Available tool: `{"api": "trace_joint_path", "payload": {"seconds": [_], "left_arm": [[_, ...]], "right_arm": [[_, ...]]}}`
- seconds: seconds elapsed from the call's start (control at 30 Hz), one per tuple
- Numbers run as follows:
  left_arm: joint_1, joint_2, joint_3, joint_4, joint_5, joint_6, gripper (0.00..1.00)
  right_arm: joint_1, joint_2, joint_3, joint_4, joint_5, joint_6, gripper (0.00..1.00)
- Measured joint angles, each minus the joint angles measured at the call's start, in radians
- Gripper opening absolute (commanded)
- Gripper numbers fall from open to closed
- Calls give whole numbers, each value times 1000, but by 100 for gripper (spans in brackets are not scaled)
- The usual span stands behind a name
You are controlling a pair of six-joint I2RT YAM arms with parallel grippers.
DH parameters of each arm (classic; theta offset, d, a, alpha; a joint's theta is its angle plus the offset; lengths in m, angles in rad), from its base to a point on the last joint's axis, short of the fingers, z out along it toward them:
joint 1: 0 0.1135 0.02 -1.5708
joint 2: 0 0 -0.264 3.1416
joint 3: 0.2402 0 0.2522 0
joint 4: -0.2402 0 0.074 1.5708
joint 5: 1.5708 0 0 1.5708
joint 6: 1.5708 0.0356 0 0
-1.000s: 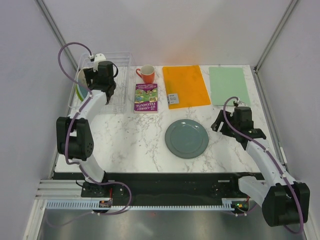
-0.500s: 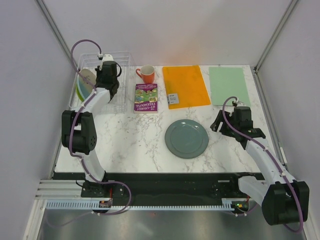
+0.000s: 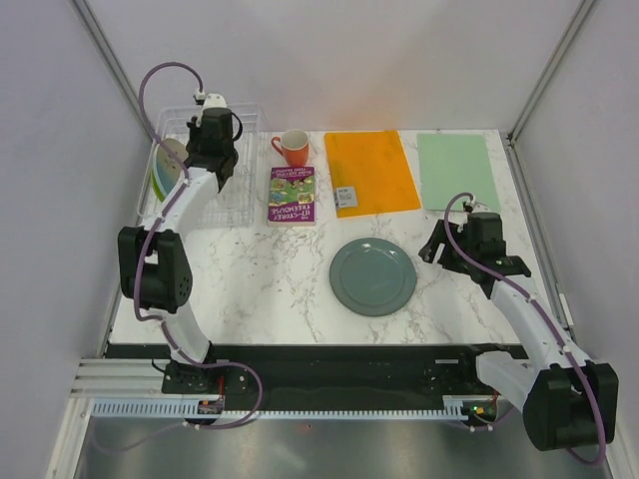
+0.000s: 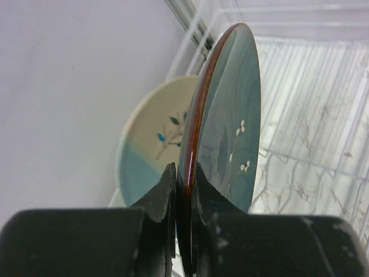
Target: Unload the plates from the dish rack
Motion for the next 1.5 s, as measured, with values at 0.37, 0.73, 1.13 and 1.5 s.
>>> {"api": "trace_joint_path", "payload": {"seconds": [0.37, 0.73, 1.13, 1.5], "left_arm": [[-64, -321, 128, -204, 57, -63, 2], [-76, -835, -385, -303, 842, -575, 2], [-133, -846, -797, -99, 1154, -897, 2], [-167, -905, -814, 64, 1184, -972, 2]], "right_arm": [[0, -70, 23, -24, -79, -16, 82], [9, -62, 69, 161, -418, 85, 82], [238, 7, 43, 414, -483, 259, 83], [341, 95, -4, 529, -459, 318, 81]]}}
